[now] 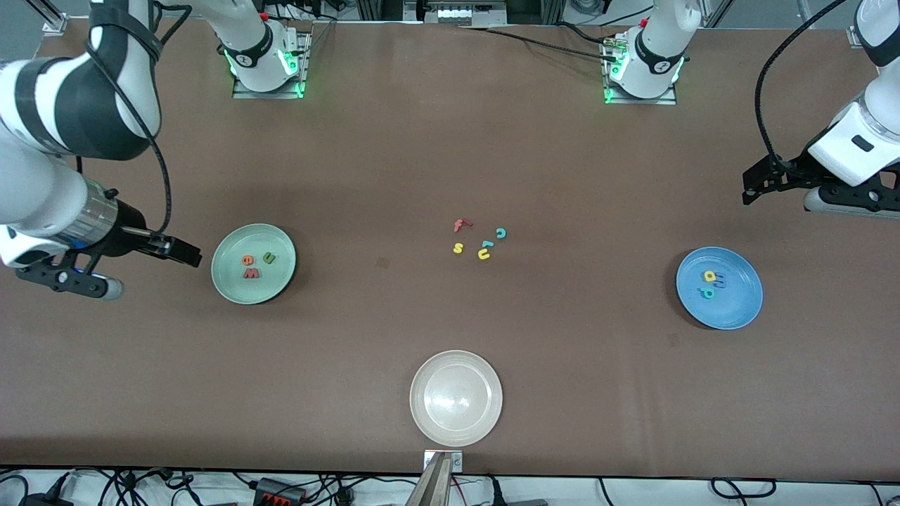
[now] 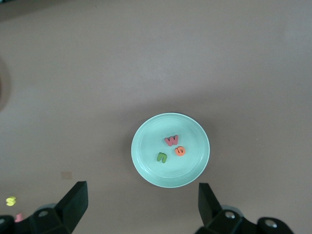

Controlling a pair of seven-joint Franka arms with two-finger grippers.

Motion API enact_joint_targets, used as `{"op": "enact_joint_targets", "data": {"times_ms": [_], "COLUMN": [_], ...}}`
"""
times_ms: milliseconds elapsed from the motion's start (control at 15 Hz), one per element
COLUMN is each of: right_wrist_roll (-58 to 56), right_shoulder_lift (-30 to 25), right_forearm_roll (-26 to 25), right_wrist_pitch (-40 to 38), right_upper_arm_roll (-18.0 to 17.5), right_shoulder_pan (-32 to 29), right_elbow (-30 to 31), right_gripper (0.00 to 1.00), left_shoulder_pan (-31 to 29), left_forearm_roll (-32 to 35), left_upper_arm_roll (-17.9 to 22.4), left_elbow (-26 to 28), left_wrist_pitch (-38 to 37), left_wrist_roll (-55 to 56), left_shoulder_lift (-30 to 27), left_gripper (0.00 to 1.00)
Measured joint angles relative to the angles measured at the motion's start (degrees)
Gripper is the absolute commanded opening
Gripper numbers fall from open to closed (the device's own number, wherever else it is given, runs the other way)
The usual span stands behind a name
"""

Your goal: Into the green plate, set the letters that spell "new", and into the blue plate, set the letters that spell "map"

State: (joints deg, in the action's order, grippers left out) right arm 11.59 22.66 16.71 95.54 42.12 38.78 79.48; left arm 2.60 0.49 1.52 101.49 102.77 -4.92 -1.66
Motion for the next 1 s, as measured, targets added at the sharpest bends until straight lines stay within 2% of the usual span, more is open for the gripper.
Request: {"op": "enact_joint_targets", "data": {"times_ms": [133, 199, 465, 731, 864, 997], "right_wrist_roll": [-2.5, -4.2, -10.8, -13.9, -14.1, -14.1], "right_shoulder_lift": [-2.4, -3.6, -8.9, -12.2, -13.0, -13.2], "right_forearm_roll": [-0.6, -2.0, -10.6, -16.6, -18.1, -18.2], "right_wrist_pitch": [-3.2, -4.1, -5.0, -5.1, -5.4, -5.9], "right_upper_arm_roll": [-2.3, -4.7, -19.1, -33.1, -36.6, -37.2], "right_shoulder_pan": [-3.6, -6.2, -19.6, -33.8, -37.0, -37.5], "right_elbow": [-0.5, -1.0, -3.2, -3.3, -3.3, -2.8], "right_gripper": [1.00, 1.00, 1.00, 1.00, 1.00, 1.00], "left_shoulder_pan": [0.0, 0.0, 0.0, 0.0, 0.1, 0.3], "left_forearm_roll": [0.0, 0.0, 0.0, 0.0, 0.0, 0.0], "left_upper_arm_roll": [0.0, 0.0, 0.0, 0.0, 0.0, 0.0], "left_elbow": [0.0, 0.0, -0.1, -0.1, -0.1, -0.1], "left_wrist_pitch": [0.0, 0.0, -0.5, -2.0, -2.1, -2.1], "left_wrist_roll": [0.0, 0.0, 0.0, 0.0, 0.0, 0.0], "left_shoulder_lift": [0.0, 0.0, 0.0, 0.0, 0.0, 0.0], "left_gripper": [1.00, 1.00, 1.00, 1.00, 1.00, 1.00]}}
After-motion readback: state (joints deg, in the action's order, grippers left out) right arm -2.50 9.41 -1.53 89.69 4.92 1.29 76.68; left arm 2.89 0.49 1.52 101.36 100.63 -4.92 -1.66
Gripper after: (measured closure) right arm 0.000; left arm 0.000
